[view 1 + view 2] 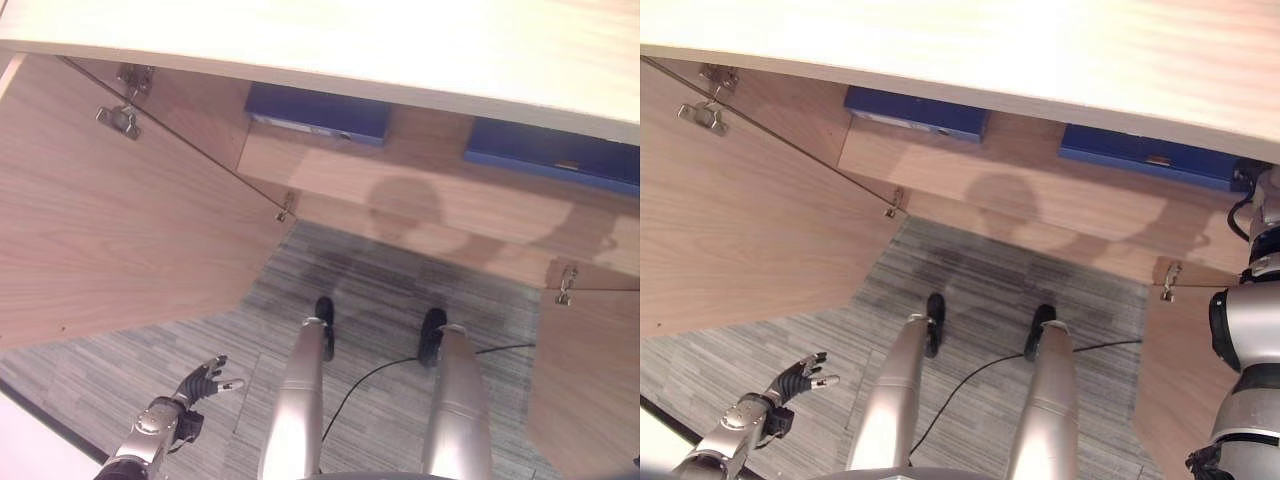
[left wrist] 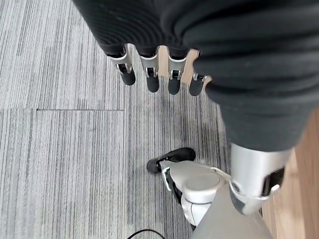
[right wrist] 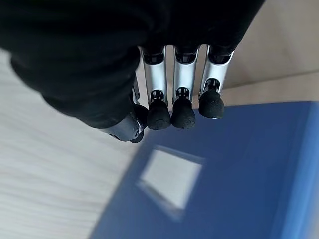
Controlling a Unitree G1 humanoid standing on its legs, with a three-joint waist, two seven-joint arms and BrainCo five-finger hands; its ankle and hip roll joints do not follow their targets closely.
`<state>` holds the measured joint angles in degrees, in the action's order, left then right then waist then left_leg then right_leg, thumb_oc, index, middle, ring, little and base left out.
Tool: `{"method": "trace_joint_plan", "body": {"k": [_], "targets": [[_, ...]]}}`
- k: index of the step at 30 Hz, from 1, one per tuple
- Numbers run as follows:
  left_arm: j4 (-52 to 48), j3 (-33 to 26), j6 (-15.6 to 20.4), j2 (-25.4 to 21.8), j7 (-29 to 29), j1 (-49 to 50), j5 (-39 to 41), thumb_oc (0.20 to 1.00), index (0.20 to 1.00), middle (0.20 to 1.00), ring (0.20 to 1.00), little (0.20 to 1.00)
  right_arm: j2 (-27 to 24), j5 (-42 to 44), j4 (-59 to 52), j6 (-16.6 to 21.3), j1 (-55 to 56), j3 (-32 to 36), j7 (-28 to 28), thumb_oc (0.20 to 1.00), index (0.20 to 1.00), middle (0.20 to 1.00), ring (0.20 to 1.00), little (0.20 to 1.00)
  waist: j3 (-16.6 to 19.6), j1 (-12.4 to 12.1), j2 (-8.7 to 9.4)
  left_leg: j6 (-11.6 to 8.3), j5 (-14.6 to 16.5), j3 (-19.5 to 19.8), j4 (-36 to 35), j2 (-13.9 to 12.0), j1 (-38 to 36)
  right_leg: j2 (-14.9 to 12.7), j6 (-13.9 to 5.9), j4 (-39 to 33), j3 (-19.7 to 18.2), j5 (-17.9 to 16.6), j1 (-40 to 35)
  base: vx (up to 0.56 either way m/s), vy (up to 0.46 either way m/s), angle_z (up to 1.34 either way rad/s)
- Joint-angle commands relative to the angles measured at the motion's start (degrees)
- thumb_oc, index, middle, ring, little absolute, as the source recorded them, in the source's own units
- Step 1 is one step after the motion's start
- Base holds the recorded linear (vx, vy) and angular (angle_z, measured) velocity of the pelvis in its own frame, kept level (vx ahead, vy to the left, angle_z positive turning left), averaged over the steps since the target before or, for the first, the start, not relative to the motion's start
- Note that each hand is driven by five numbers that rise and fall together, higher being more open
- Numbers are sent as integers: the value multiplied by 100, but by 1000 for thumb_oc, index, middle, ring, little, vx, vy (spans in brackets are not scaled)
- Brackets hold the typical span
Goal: Put the empty folder in the office cabinet
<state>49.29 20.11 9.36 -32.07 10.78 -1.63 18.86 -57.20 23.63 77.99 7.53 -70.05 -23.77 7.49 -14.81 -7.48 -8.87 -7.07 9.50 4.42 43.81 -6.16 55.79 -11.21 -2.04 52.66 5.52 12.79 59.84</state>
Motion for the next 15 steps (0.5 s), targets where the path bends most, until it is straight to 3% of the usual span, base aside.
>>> {"method": "trace_joint_plan", "body": {"k": [1,8,11,12,13,15], "targets": [[433,-155,25,-159,3,216,39,1000,1000,1000,1000,1000,81,167,-233,249,516,222,59,200,200,200,200,200,29,-34,111,313,37,-71,-291,22,-116,138,-316,-346,42,651,-694,0,0,0],[769,-313,26,150,-154,113,43,1000,1000,1000,1000,1000,759,295,-755,370,1397,766,96,200,200,200,200,200,70,63,204,296,16,-94,-453,13,-368,191,-303,-610,51,593,-994,5,3,-2],[1010,-582,9,493,-297,48,30,1000,1000,1000,1000,1000,1625,188,-1525,494,2822,1371,107,200,200,200,200,200,117,187,260,282,-46,-113,-766,21,-661,231,-304,-938,57,502,-1306,21,10,-4],[1012,-571,11,484,-298,53,29,1000,1000,1000,1000,1000,1632,177,-1553,486,2859,1395,116,200,200,200,200,200,122,178,268,282,-49,-114,-775,21,-674,231,-305,-946,57,500,-1318,-70,25,-2],[1089,-639,7,574,-330,14,2,1000,1000,1000,1000,1000,1851,158,-1714,514,3168,1490,107,200,200,200,200,200,116,200,273,304,-287,-134,-951,14,-709,240,-270,-1110,101,264,-1341,-74,19,-4],[1175,-742,-2,734,-378,9,-2,1000,1000,1000,1000,1000,2258,121,-2013,553,3841,1688,109,200,200,200,200,200,156,249,308,298,-323,-118,-1116,19,-874,250,-282,-1260,107,218,-1501,7,22,-9]]}}
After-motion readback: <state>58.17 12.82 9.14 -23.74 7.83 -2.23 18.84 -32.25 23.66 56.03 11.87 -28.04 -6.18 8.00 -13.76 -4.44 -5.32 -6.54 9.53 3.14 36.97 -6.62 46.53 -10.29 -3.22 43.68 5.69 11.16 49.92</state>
